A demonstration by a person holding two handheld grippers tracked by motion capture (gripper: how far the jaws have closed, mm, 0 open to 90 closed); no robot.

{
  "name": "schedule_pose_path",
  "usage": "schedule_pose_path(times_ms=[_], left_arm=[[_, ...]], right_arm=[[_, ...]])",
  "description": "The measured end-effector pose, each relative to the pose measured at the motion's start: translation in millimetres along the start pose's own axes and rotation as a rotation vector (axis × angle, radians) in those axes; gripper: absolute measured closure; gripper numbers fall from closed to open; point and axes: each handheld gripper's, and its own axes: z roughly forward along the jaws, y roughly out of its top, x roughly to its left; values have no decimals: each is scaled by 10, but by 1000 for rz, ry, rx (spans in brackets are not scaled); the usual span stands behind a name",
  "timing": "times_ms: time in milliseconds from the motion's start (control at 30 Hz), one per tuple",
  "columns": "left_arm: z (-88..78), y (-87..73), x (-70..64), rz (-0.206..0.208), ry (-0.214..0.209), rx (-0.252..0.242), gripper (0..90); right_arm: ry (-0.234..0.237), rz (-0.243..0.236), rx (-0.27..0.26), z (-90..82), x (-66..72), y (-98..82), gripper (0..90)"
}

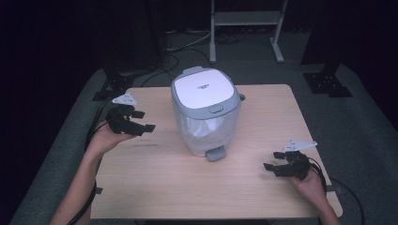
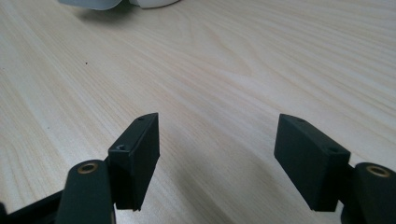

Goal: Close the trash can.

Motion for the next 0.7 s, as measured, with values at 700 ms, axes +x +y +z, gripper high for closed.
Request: schedule_pose_path(times_ms=[700], left_arm=[[278,-400,-160,6,-19,-9,221]], right_arm=[[-8,0,-3,-31,2,-12,300]])
